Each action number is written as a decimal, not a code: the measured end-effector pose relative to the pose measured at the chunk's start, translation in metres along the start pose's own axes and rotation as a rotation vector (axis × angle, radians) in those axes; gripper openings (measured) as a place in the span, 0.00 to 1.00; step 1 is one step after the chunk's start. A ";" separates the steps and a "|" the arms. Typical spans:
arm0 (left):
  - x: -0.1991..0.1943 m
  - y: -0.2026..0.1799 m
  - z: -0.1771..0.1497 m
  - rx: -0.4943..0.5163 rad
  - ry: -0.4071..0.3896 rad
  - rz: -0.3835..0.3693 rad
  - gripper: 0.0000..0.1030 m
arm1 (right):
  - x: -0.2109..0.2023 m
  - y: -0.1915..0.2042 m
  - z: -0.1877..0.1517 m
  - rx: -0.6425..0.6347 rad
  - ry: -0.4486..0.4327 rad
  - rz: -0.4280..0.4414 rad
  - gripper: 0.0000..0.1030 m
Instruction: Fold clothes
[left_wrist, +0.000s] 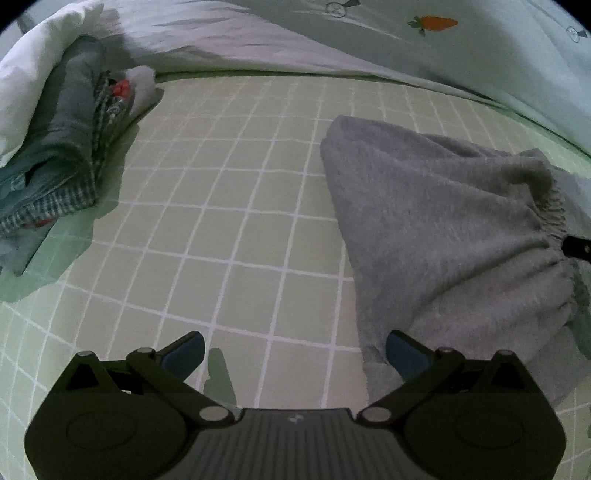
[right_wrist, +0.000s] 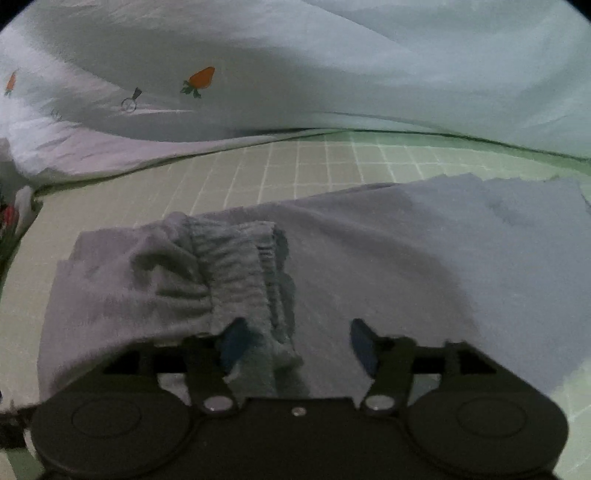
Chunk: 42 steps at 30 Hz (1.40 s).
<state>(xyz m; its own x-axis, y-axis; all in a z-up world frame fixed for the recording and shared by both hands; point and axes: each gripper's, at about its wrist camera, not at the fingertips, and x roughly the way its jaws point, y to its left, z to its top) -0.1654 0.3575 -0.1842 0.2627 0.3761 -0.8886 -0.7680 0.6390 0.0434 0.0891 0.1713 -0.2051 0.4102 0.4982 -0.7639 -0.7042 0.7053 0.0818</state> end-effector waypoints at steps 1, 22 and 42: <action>-0.002 0.000 0.000 -0.006 -0.002 -0.001 1.00 | -0.004 -0.002 -0.003 -0.006 -0.004 -0.007 0.73; -0.081 -0.097 -0.035 0.037 -0.160 -0.176 1.00 | -0.095 -0.182 -0.139 0.503 -0.076 -0.106 0.96; -0.072 -0.181 -0.019 -0.078 -0.093 -0.048 1.00 | -0.044 -0.331 -0.086 0.405 -0.098 -0.377 1.00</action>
<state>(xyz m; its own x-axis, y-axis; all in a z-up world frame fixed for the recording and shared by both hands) -0.0562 0.2020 -0.1371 0.3507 0.4094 -0.8423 -0.7953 0.6051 -0.0371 0.2543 -0.1279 -0.2541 0.6563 0.2053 -0.7260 -0.2279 0.9713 0.0687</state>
